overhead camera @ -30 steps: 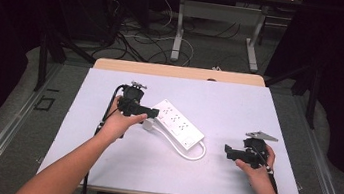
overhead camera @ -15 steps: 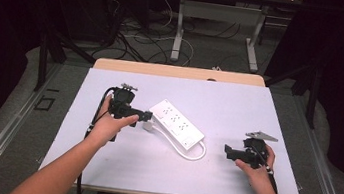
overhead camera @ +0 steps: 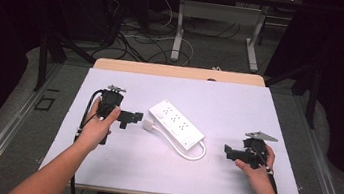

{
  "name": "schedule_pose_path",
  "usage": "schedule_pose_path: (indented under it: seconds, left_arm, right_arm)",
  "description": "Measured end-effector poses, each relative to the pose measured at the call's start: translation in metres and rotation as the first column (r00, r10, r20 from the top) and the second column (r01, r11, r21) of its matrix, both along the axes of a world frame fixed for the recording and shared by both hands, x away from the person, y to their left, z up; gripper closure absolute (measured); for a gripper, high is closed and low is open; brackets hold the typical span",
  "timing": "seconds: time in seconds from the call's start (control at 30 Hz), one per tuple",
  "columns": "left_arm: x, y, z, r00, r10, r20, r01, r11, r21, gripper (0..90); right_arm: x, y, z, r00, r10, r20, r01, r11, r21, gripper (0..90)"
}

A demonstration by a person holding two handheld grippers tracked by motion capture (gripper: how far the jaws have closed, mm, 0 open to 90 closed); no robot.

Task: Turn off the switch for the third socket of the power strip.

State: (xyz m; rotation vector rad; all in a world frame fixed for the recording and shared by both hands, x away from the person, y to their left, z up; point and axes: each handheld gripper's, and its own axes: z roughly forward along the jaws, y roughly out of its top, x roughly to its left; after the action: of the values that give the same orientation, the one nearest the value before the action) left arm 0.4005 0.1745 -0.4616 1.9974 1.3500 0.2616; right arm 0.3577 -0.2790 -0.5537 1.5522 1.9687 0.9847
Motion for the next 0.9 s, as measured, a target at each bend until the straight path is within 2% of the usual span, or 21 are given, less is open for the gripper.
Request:
schedule_pose_path:
  seconds: [0.43,0.77,0.8,0.9]
  left_arm:
    - [-0.012,0.036,-0.003,0.9979,0.064,0.006,-0.064,0.9979,0.004,0.3]
    - [-0.024,0.055,-0.020,0.9927,0.119,0.014,-0.119,0.9928,-0.005,0.7]
    - [-0.025,0.057,-0.022,0.9930,0.118,0.004,-0.118,0.9930,0.001,0.7]
    - [-0.028,0.061,-0.029,0.9911,0.132,0.011,-0.133,0.9912,0.006,0.7]
  right_arm:
    - [0.000,0.000,0.000,1.0000,0.001,0.001,-0.001,1.000,-0.003,0.0]
    - [0.000,0.000,-0.001,1.0000,0.000,0.001,0.000,1.000,-0.006,0.0]
    - [0.000,0.000,-0.001,1.0000,0.001,0.001,-0.001,1.000,-0.006,0.0]
    - [0.000,0.001,-0.001,1.0000,-0.004,-0.003,0.004,1.000,-0.008,0.0]
